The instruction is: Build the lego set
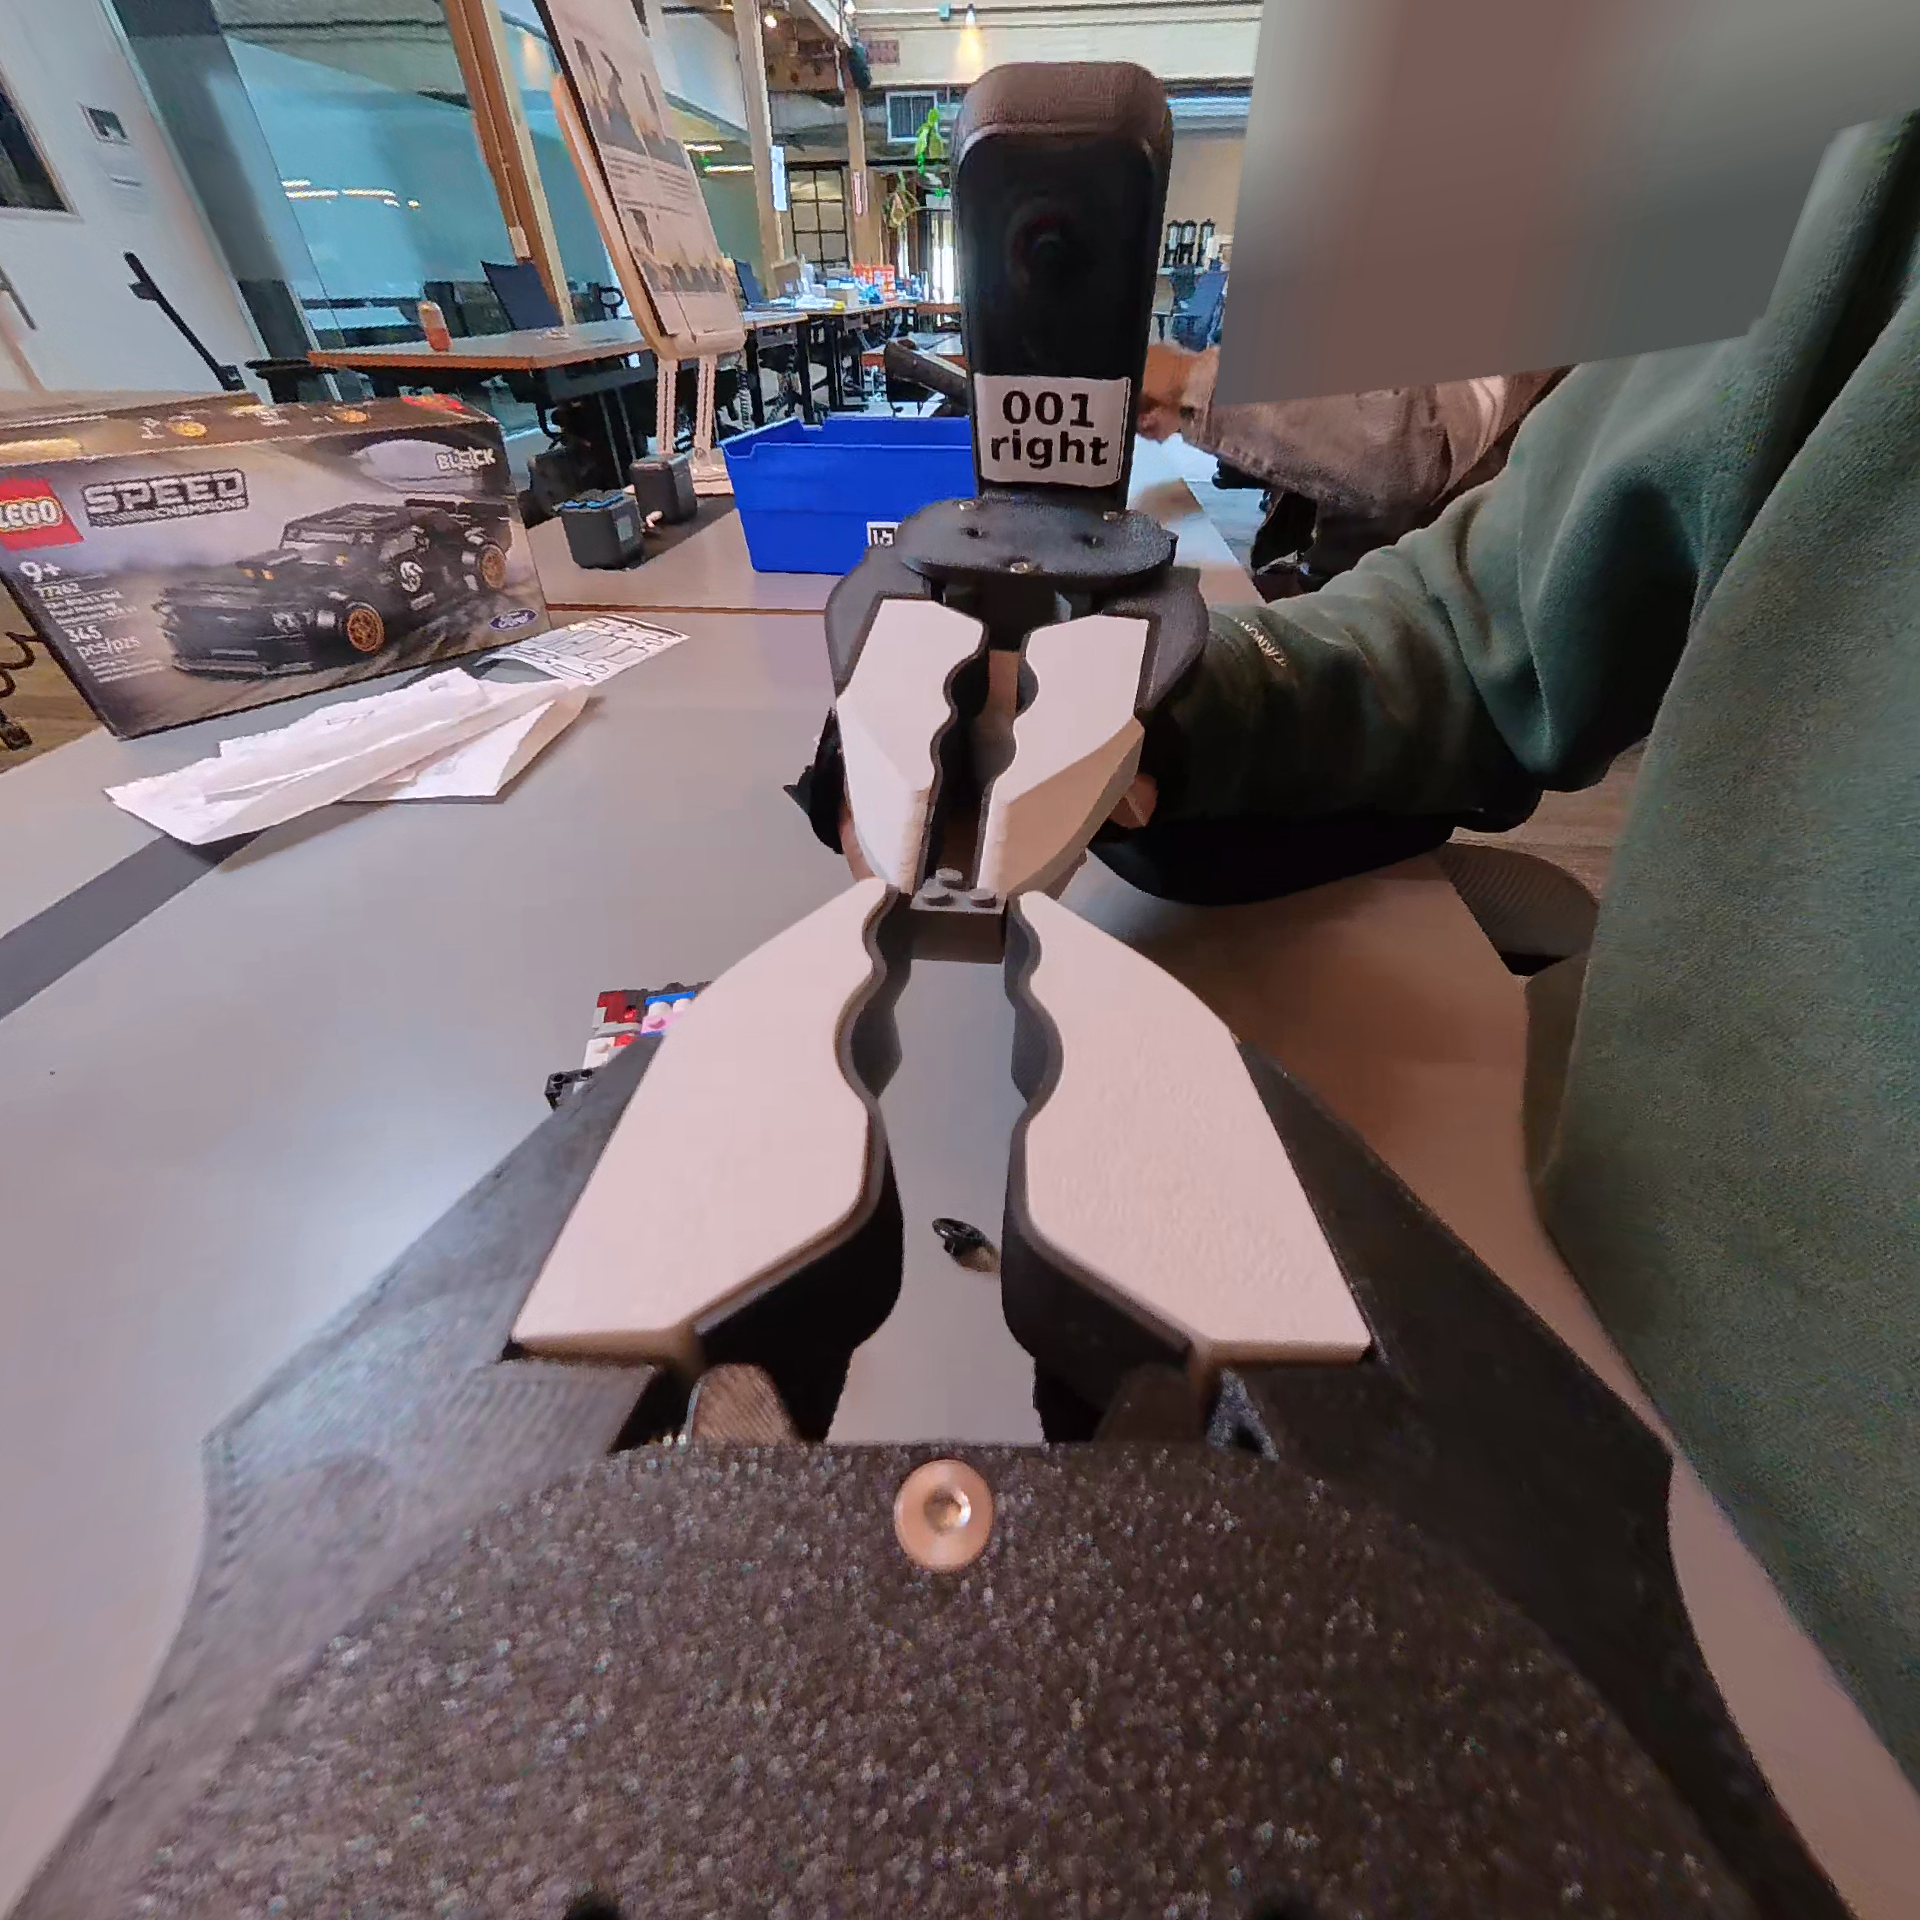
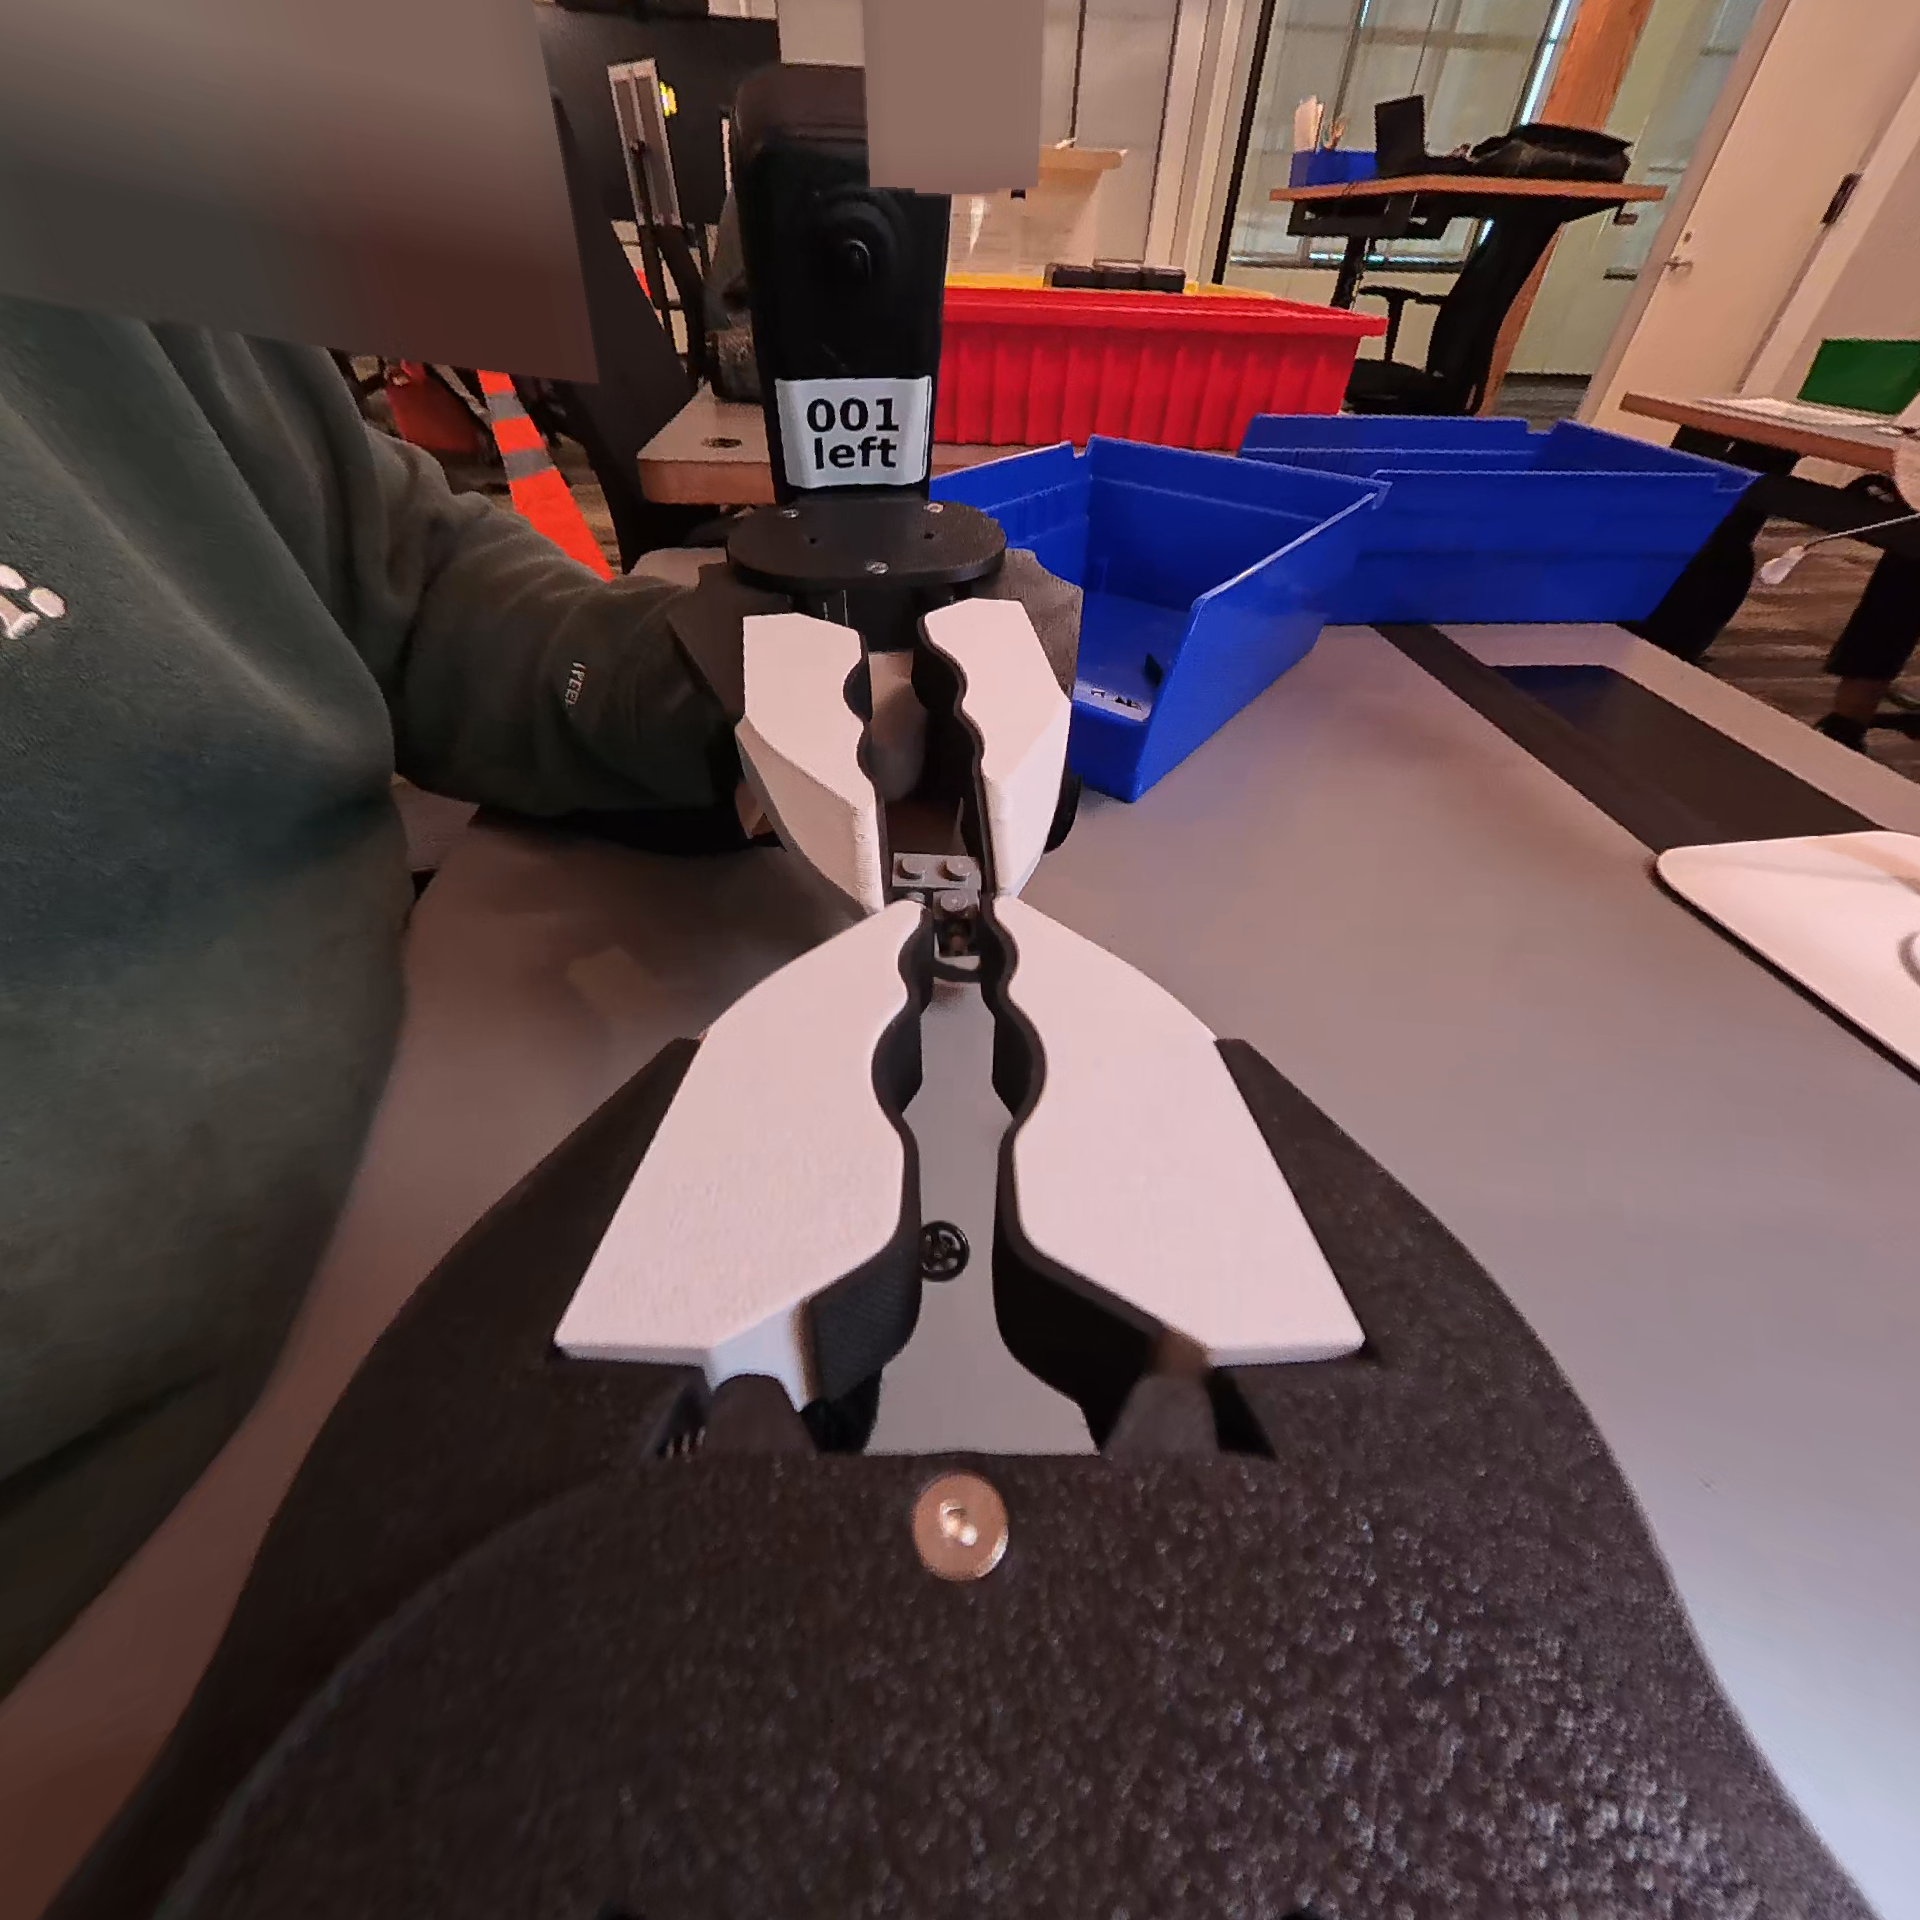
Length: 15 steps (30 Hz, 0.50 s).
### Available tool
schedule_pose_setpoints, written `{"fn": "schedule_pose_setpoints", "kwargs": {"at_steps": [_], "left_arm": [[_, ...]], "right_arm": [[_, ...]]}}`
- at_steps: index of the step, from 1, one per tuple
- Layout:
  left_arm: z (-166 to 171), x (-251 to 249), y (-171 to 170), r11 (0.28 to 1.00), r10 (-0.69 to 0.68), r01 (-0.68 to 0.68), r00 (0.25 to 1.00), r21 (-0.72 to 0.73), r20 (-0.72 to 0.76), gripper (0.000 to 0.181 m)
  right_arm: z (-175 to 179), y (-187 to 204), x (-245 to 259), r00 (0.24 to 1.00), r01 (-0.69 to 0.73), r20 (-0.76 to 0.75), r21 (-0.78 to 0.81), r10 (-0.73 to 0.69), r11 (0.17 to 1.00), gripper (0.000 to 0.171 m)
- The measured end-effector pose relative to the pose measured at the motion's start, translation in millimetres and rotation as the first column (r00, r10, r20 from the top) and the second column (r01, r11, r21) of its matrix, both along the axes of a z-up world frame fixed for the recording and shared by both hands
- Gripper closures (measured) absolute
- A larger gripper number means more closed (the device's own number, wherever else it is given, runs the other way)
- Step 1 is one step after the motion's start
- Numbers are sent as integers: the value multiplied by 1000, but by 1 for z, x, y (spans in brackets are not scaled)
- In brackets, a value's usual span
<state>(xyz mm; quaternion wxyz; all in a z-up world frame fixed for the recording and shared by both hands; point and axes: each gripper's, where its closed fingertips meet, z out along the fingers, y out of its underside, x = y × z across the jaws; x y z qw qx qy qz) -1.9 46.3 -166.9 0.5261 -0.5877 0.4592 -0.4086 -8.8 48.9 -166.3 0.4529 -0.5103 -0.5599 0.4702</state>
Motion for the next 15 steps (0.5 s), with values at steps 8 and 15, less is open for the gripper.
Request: {"fn": "schedule_pose_setpoints", "kwargs": {"at_steps": [8,15], "left_arm": [[1,2,-3,1000,-18,18,1000,-8,18,164],[2,2,-3,1000,-22,23,1000,-13,22,163]], "right_arm": [[0,-3,1,1000,-20,-5,0,20,1000,162],[2,-3,1,1000,-12,0,18,12,1000,163]]}}
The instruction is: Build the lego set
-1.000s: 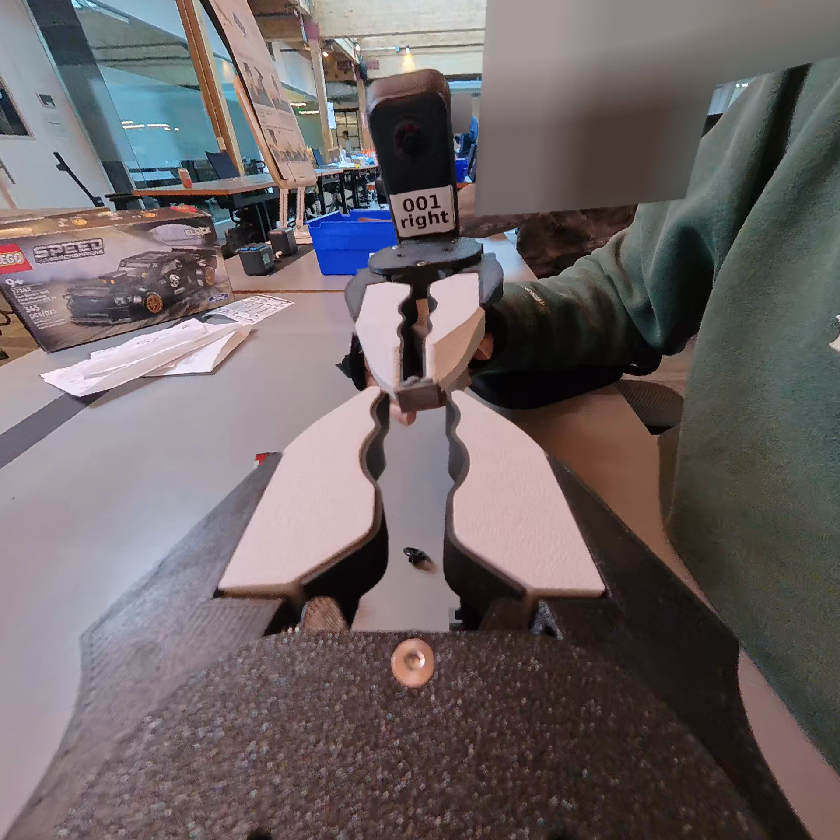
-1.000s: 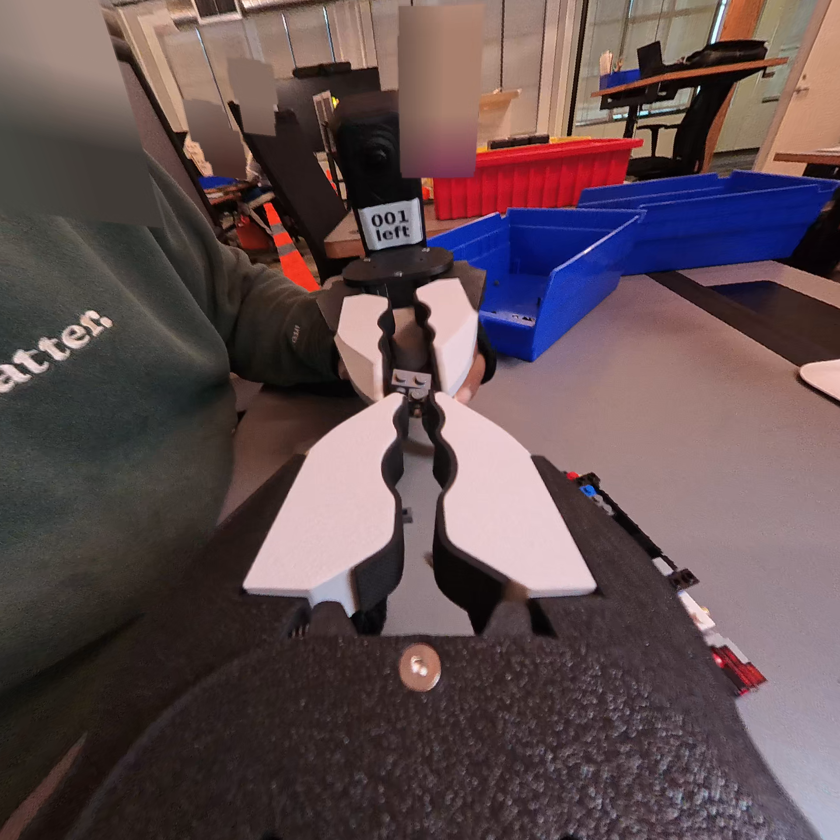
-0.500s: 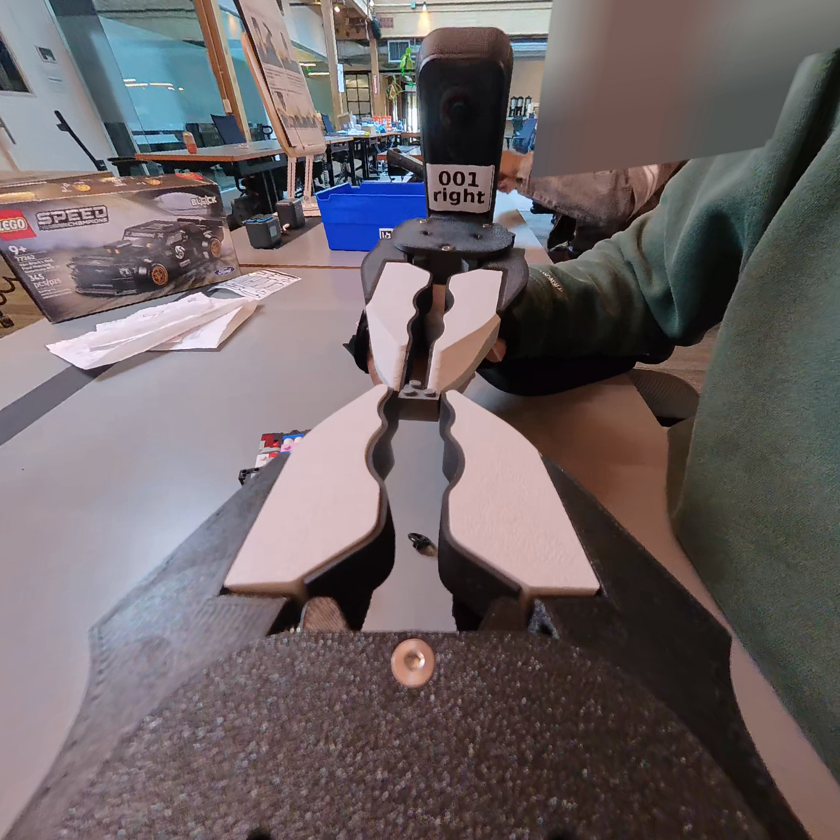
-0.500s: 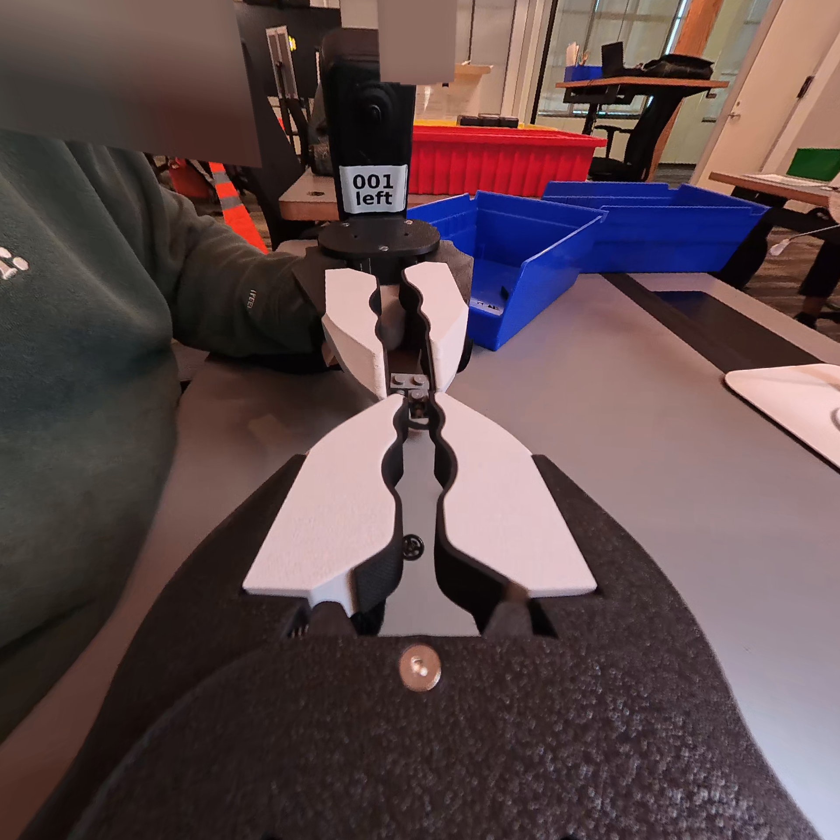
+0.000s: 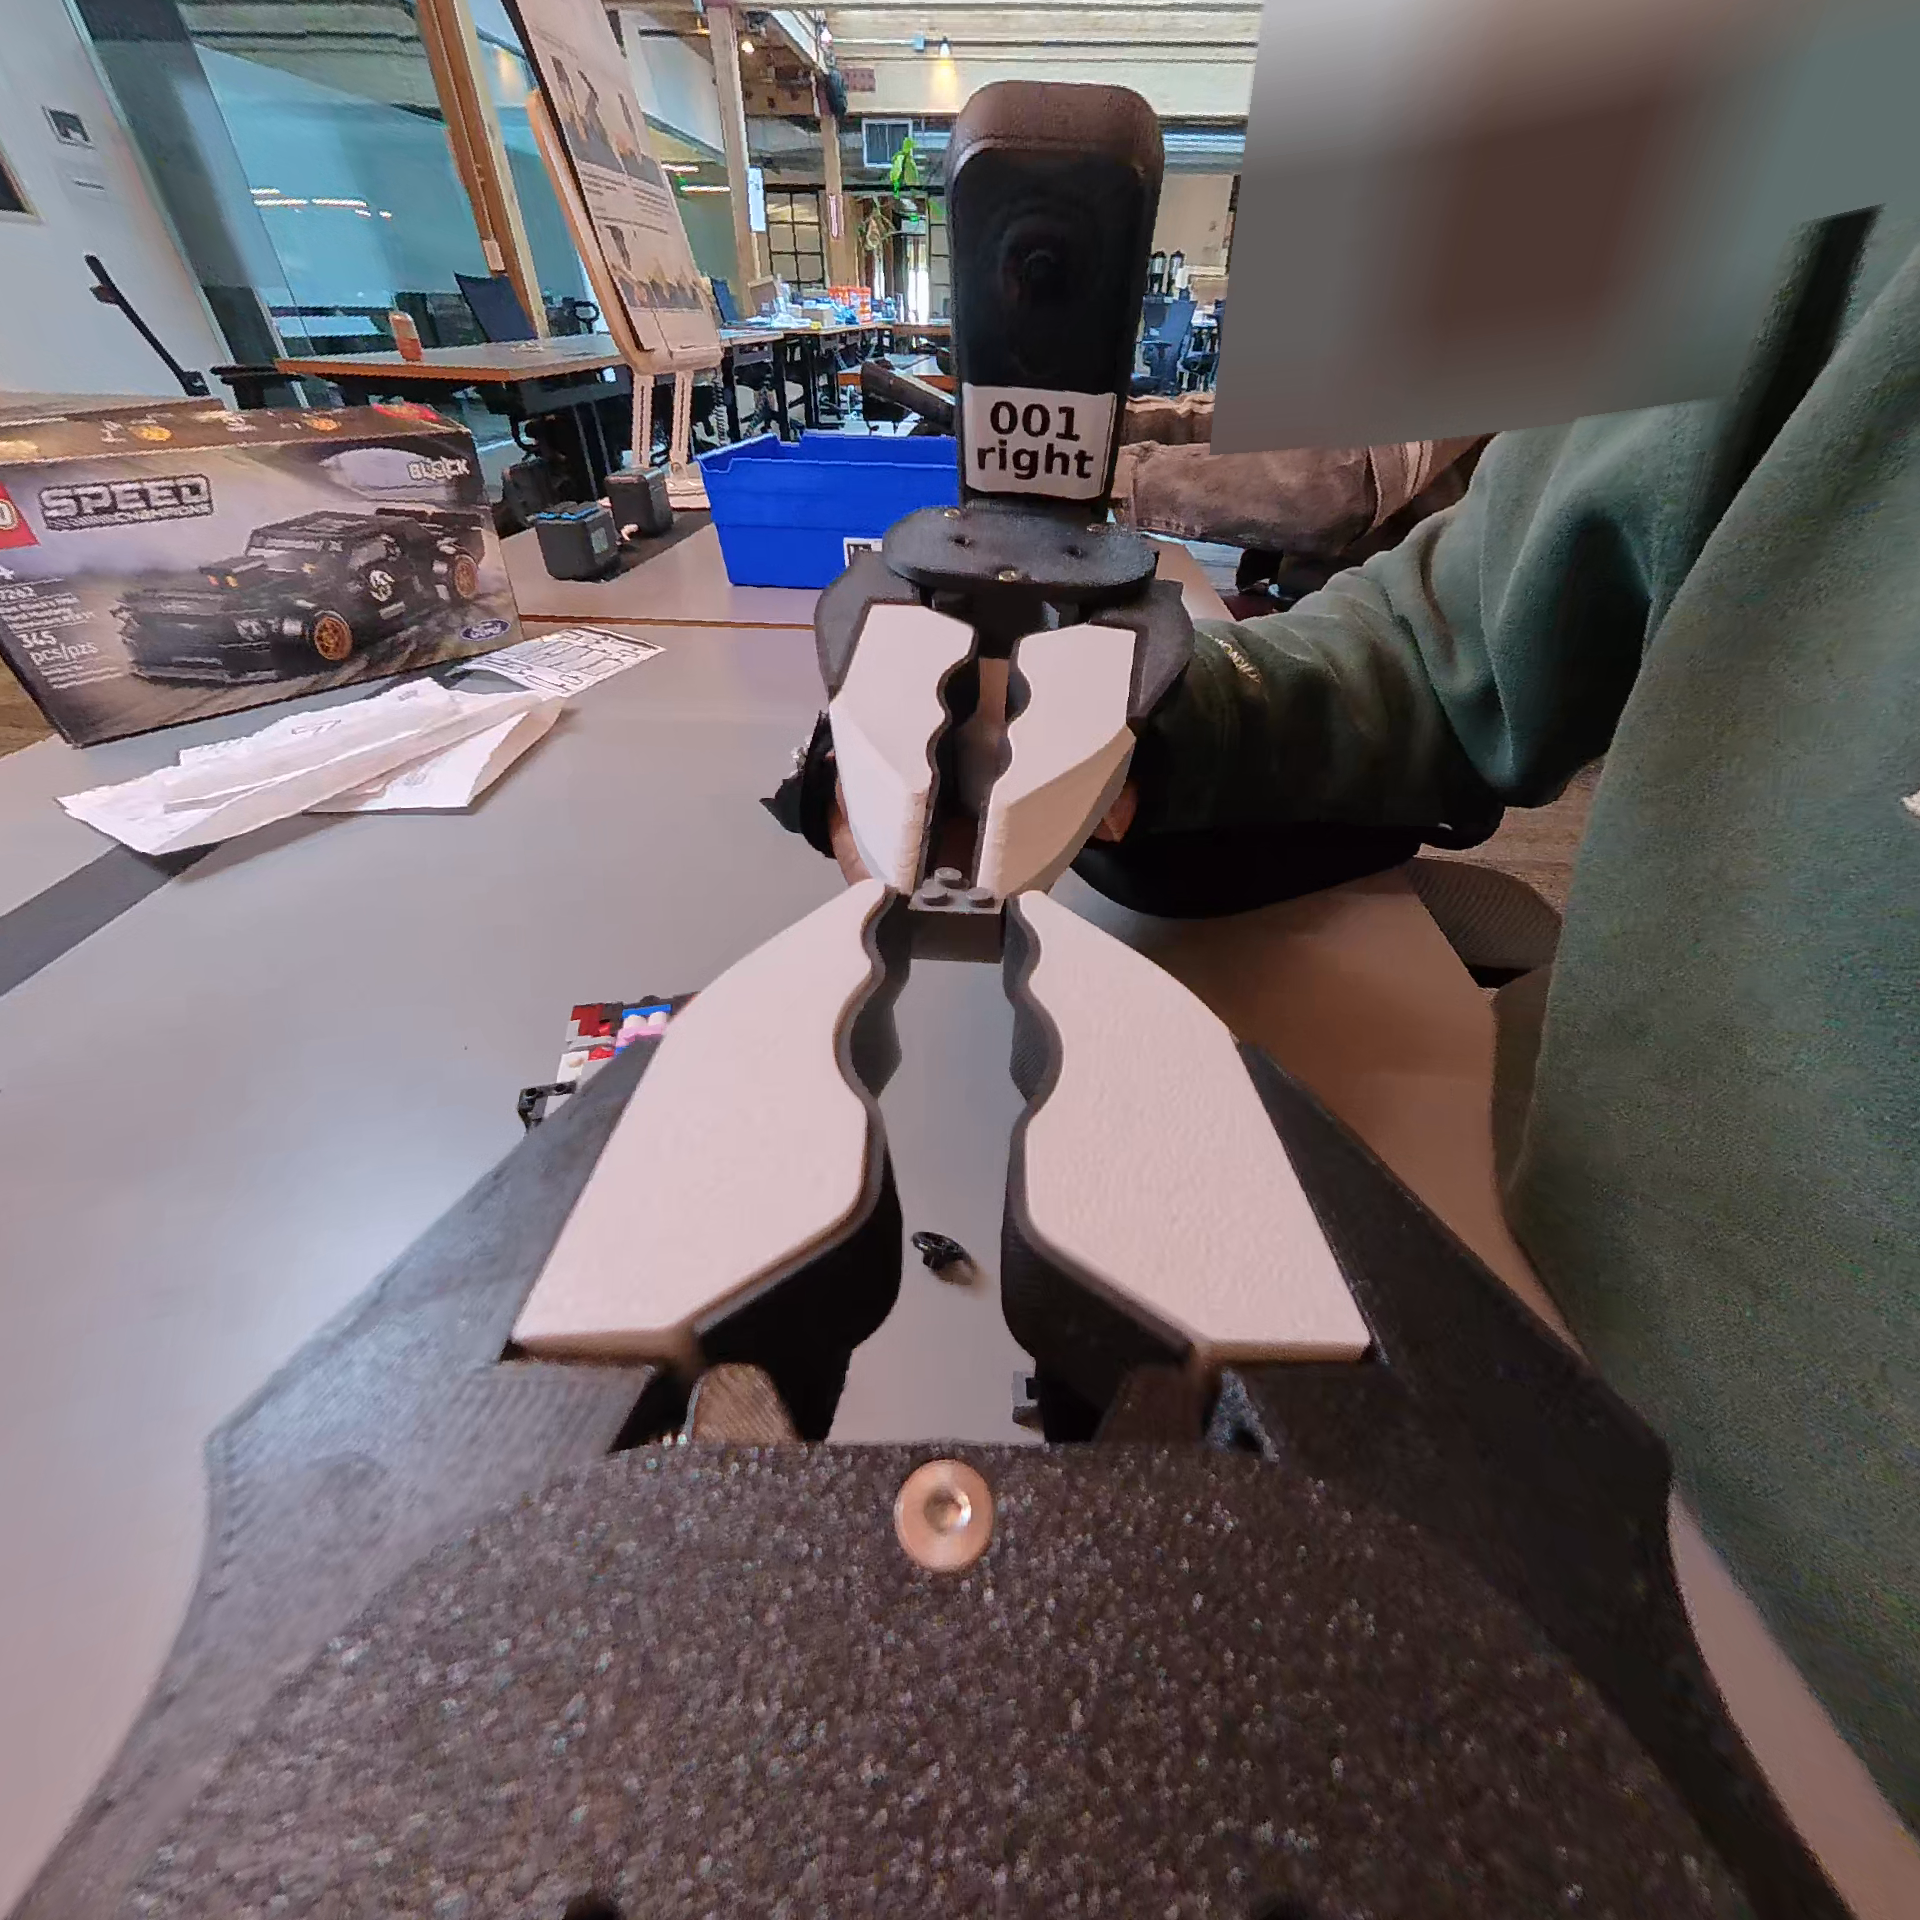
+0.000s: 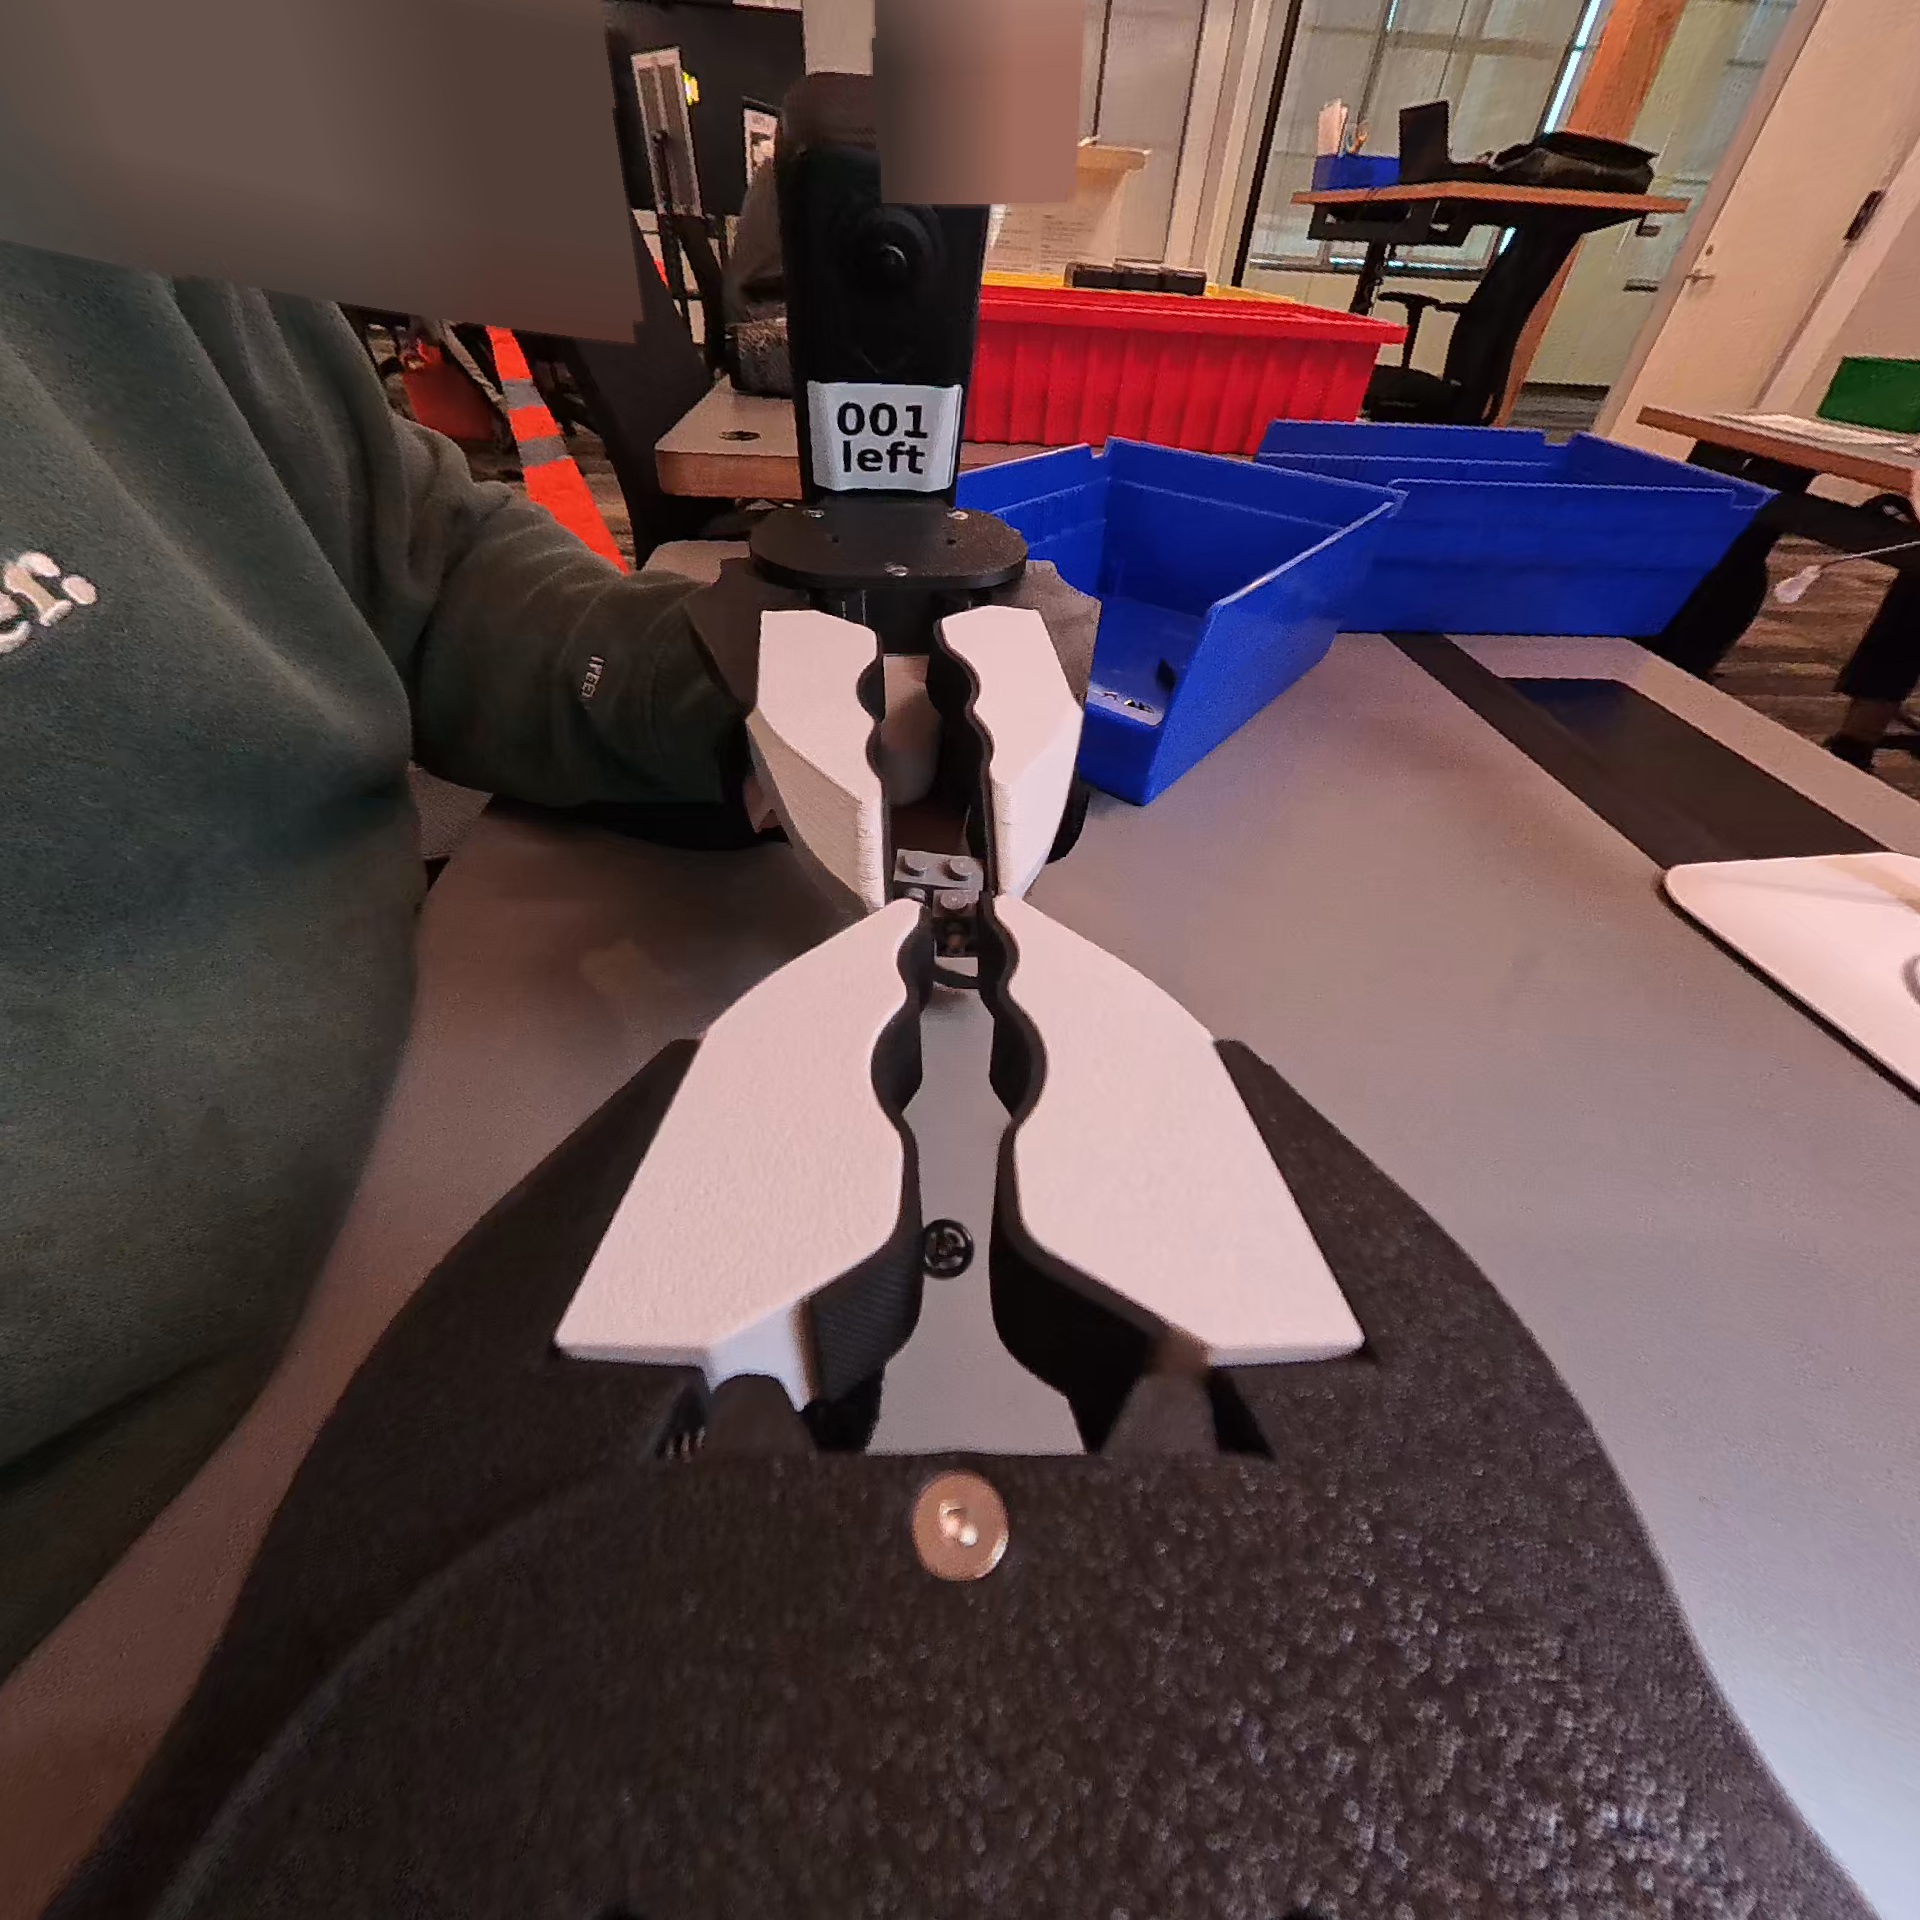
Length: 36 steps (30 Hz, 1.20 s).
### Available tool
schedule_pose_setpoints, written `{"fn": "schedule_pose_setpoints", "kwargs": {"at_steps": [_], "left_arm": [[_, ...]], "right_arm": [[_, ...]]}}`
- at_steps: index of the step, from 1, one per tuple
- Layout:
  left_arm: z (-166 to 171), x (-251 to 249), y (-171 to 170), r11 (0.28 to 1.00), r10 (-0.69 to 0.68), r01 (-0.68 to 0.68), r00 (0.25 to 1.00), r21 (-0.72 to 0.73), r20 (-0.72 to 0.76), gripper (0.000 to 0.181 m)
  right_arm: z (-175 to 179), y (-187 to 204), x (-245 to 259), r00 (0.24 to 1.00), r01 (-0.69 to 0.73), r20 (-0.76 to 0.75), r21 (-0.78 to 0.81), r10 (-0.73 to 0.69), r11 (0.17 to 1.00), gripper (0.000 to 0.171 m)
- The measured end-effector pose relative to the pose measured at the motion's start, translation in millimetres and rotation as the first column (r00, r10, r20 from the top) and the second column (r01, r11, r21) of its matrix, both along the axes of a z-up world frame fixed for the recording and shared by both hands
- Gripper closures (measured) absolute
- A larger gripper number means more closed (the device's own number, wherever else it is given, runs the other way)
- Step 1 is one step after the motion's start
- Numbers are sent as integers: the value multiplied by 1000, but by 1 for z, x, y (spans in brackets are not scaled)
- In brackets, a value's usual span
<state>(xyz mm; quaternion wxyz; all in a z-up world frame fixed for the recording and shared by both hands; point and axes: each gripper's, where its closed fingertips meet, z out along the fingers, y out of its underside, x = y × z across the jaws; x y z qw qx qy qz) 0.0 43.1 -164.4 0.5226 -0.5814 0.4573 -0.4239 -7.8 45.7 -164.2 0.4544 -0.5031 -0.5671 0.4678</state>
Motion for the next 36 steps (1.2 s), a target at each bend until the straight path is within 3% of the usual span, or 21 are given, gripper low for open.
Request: {"fn": "schedule_pose_setpoints", "kwargs": {"at_steps": [10,12,15,23,32,36], "left_arm": [[19,-3,-2,997,20,-25,998,72,65,164],[57,-33,11,994,86,-103,957,48,278,164],[81,-70,20,981,133,-170,943,98,306,164],[40,-47,22,992,114,-122,981,41,159,164],[-19,-27,30,985,158,-146,979,94,-130,164],[-30,-22,25,986,135,-113,972,124,-193,164]], "right_arm": [[13,-2,2,997,-42,-68,-86,36,995,164],[4,14,12,1000,16,-21,-73,-18,997,164],[5,28,19,998,43,-31,-106,-46,993,164],[-32,15,11,989,-16,147,-70,27,997,163],[-82,21,24,895,-2,446,30,-11,1000,163],[-97,20,26,855,-6,518,35,-13,999,163]]}}
